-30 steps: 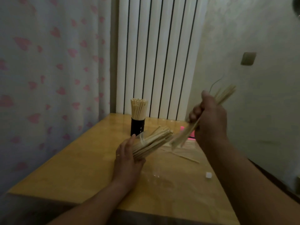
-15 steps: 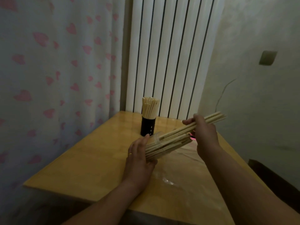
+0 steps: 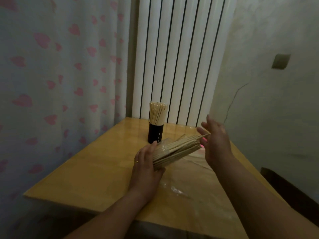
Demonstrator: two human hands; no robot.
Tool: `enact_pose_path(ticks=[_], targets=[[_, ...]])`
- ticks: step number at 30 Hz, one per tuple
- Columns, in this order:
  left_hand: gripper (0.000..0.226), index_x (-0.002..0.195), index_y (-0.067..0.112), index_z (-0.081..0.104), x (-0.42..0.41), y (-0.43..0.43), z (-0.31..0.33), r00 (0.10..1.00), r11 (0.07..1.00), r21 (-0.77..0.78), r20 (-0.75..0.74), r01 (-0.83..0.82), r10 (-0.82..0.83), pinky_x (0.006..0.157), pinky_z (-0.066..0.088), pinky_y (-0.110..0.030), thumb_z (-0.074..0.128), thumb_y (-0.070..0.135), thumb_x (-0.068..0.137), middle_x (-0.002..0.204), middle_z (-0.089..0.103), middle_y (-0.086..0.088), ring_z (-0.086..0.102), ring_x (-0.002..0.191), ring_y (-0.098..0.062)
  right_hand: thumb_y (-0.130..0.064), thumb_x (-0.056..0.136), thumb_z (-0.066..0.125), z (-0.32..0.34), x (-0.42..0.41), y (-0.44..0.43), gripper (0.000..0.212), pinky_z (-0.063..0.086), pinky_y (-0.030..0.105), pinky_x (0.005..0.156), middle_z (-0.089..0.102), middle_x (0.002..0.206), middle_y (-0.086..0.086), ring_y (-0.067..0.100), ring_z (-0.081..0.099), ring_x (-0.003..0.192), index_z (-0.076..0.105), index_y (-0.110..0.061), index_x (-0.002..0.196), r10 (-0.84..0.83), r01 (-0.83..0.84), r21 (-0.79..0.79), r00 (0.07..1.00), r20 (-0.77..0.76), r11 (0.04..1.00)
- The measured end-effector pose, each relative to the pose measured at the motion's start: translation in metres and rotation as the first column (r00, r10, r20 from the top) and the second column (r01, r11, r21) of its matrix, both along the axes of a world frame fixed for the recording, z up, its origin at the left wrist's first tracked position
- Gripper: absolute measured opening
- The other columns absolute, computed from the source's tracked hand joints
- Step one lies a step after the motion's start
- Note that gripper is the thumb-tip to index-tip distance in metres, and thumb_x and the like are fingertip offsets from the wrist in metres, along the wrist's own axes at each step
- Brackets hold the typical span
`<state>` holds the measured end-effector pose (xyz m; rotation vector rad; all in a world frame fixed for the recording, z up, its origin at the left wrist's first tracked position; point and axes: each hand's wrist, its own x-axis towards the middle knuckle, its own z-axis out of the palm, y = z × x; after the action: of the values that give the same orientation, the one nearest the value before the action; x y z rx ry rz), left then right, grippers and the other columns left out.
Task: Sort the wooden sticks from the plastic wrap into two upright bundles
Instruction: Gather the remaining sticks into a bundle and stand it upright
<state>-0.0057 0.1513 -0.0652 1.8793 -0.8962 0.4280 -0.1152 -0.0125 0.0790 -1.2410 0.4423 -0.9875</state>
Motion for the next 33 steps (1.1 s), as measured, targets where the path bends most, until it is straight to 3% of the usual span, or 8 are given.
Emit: enact_pose_path(ticks=[7,13,17,21,24,28,30,33], targets=[[0.104,0.163,0.048,0.012,-0.002,0.000,0.001,1.000,1.000,0.009,0.027,0.004,-0.004,0.117,0.043,-0.048,0.081,0.021,0.089,0.163,0.023,0.013,0.025,0.149,-0.016,-0.048,0.112,0.035,-0.014,-0.003,0.026,0.035,0.049,0.032,0.077,0.066,0.106,-0.005,0.013,0.063,0.096,0.065,-0.029,0.116,-0.115,-0.186,-0.662,0.916,-0.384,0.726],[0.104,0.164,0.047,0.012,-0.002,0.001,0.001,1.000,1.000,0.019,-0.004,-0.002,0.002,0.120,0.040,-0.049,0.081,0.024,0.090,0.164,0.021,0.012,0.024,0.151,-0.016,-0.055,0.111,0.037,-0.014,-0.005,0.012,0.041,0.043,0.023,0.077,0.063,0.117,-0.006,0.008,0.060,0.105,0.061,-0.027,0.128,-0.103,-0.126,-0.621,0.942,-0.320,0.774],[0.105,0.164,0.047,0.013,0.000,0.000,0.000,0.998,1.000,-0.020,-0.069,-0.011,0.009,0.121,0.036,-0.043,0.082,0.023,0.089,0.165,0.021,0.011,0.023,0.150,-0.015,-0.051,0.111,0.041,-0.018,-0.020,-0.004,0.051,0.051,0.043,0.075,0.071,0.088,0.007,0.022,0.065,0.083,0.069,-0.015,0.090,-0.316,0.181,-0.553,0.935,-0.160,0.814],[0.106,0.164,0.049,0.014,0.001,0.000,0.001,0.991,0.998,-0.051,-0.135,-0.025,0.018,0.120,0.035,-0.042,0.083,0.024,0.089,0.165,0.020,0.011,0.021,0.152,-0.016,-0.039,0.113,0.041,-0.032,-0.053,-0.009,0.068,0.051,0.031,0.061,0.071,0.059,0.006,0.017,0.063,0.049,0.074,-0.010,0.061,-0.256,-0.045,-0.691,0.910,-0.327,0.722],[0.106,0.164,0.048,0.013,0.000,-0.001,0.002,0.990,0.998,-0.048,-0.142,-0.033,0.026,0.120,0.035,-0.043,0.084,0.024,0.089,0.166,0.020,0.009,0.021,0.152,-0.018,-0.046,0.112,0.041,-0.059,-0.061,-0.013,0.057,0.061,0.033,0.078,0.079,0.078,-0.003,0.012,0.072,0.069,0.081,-0.019,0.081,-0.247,-0.405,-0.694,0.730,-0.638,0.595],[0.106,0.166,0.041,0.015,0.004,-0.001,0.000,0.987,0.997,-0.052,-0.154,-0.057,0.048,0.122,0.037,-0.047,0.085,0.027,0.088,0.167,0.023,0.004,0.024,0.151,-0.023,-0.051,0.109,0.041,-0.108,-0.056,-0.032,0.049,0.040,0.038,0.118,0.050,0.159,-0.005,0.016,0.049,0.142,0.051,-0.031,0.154,-0.452,-0.677,-0.610,0.429,-0.782,0.412],[0.106,0.166,0.040,0.015,0.007,-0.001,-0.001,0.982,0.994,-0.074,-0.175,-0.083,0.069,0.120,0.038,-0.048,0.085,0.028,0.087,0.166,0.024,0.002,0.027,0.151,-0.025,-0.060,0.107,0.034,-0.126,-0.050,-0.041,0.065,0.025,0.046,0.128,0.024,0.173,-0.005,0.018,0.027,0.157,0.025,-0.033,0.166,-0.466,-0.692,-0.583,0.385,-0.797,0.426],[0.106,0.166,0.042,0.013,0.009,-0.002,-0.001,0.976,0.990,-0.094,-0.202,-0.100,0.080,0.119,0.036,-0.045,0.084,0.029,0.089,0.167,0.023,0.002,0.026,0.152,-0.024,-0.069,0.102,0.023,-0.141,-0.037,-0.058,0.074,0.022,0.053,0.128,0.019,0.175,-0.004,0.020,0.021,0.160,0.019,-0.034,0.167,-0.505,-0.646,-0.604,0.366,-0.782,0.467]])
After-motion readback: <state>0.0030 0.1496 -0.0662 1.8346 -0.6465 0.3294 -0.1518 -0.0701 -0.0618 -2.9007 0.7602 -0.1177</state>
